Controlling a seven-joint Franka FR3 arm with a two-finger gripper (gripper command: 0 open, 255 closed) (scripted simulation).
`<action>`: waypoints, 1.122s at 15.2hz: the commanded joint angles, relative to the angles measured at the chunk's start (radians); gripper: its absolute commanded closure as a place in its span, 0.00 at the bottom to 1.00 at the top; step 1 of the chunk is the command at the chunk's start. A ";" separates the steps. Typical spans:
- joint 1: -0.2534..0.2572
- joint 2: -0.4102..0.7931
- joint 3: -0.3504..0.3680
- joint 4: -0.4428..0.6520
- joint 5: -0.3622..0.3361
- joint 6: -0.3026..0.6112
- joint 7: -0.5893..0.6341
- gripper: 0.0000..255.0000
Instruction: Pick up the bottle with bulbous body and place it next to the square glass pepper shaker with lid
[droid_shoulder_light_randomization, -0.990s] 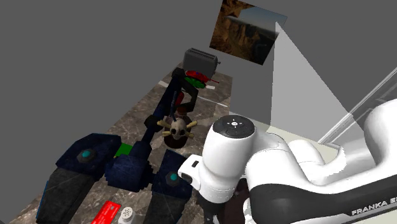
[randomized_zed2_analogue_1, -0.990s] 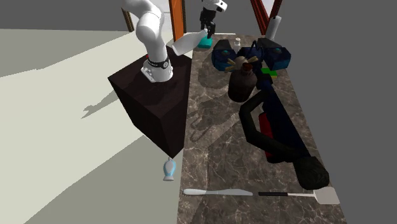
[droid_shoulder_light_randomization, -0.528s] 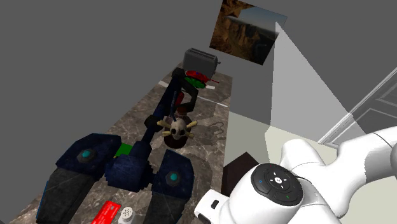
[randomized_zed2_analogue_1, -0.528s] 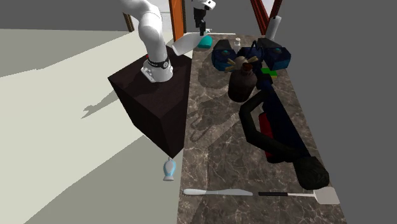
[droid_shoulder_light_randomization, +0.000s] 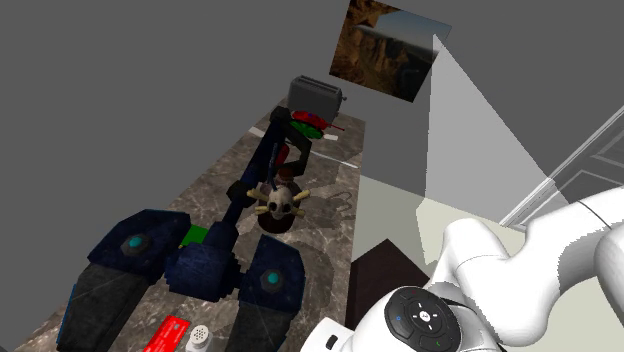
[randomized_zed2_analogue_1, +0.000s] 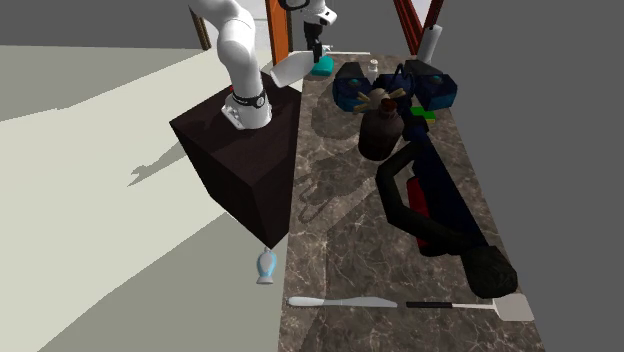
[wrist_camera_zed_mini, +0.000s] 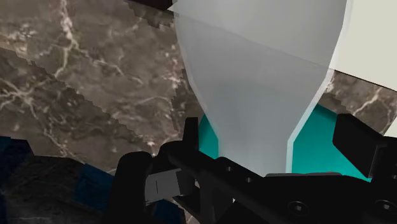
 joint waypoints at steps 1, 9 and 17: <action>-0.003 0.016 0.009 -0.002 0.003 0.019 0.000 0.00; -0.003 0.016 0.009 -0.002 0.003 0.019 0.000 1.00; -0.003 0.016 0.009 -0.002 0.003 0.019 0.000 1.00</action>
